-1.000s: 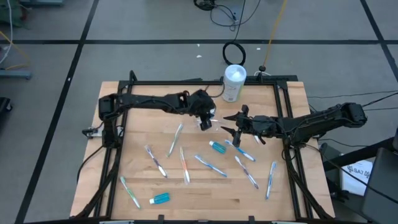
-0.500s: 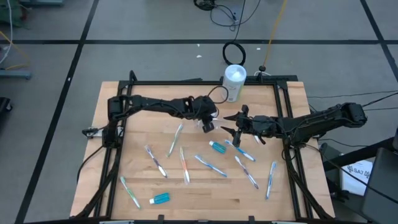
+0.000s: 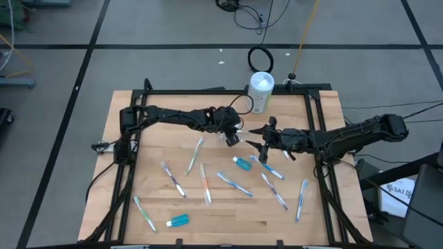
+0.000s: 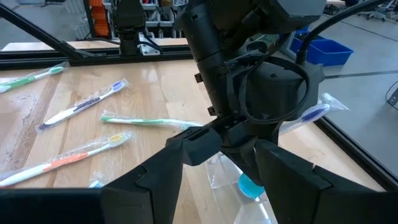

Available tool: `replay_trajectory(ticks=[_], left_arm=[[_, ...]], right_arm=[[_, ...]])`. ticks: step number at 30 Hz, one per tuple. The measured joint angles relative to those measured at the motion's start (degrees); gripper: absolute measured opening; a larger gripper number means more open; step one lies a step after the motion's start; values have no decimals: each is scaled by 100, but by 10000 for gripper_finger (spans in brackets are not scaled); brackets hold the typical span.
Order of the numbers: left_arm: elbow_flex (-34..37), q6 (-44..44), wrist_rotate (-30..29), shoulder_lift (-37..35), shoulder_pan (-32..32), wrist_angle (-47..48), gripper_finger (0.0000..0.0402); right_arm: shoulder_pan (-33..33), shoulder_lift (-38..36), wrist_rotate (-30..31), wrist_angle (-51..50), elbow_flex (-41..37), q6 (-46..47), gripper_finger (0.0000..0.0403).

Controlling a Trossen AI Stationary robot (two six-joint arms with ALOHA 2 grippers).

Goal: Pick & Place toothbrushing station
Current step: Put the top blue mouthwash into the transparent organizer, then put the right orange toothbrush into the transparent organizer

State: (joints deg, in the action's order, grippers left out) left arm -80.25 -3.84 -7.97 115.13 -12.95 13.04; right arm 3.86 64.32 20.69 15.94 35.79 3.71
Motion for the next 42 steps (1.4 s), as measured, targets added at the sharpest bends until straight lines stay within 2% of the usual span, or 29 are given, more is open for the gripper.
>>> replay_trajectory(ticks=[4, 12, 26, 34, 42], left_arm=[[0, -61, -423, -2, 9, 92, 148], [-12, -79, -458, -10, 39, 121, 207], [-175, -69, -389, -10, 33, 220, 212], [-173, 77, -361, -64, 39, 250, 212], [-170, -167, -410, -1038, 57, 1217, 212]], right_arm=[[0, 1, -8, -2, 0, 12, 196], [0, 0, -13, -2, 0, 12, 196], [0, 1, -23, -2, 0, 12, 196], [0, -1, -446, 0, 0, 3, 196], [0, 0, -439, -33, 1, -5, 196]])
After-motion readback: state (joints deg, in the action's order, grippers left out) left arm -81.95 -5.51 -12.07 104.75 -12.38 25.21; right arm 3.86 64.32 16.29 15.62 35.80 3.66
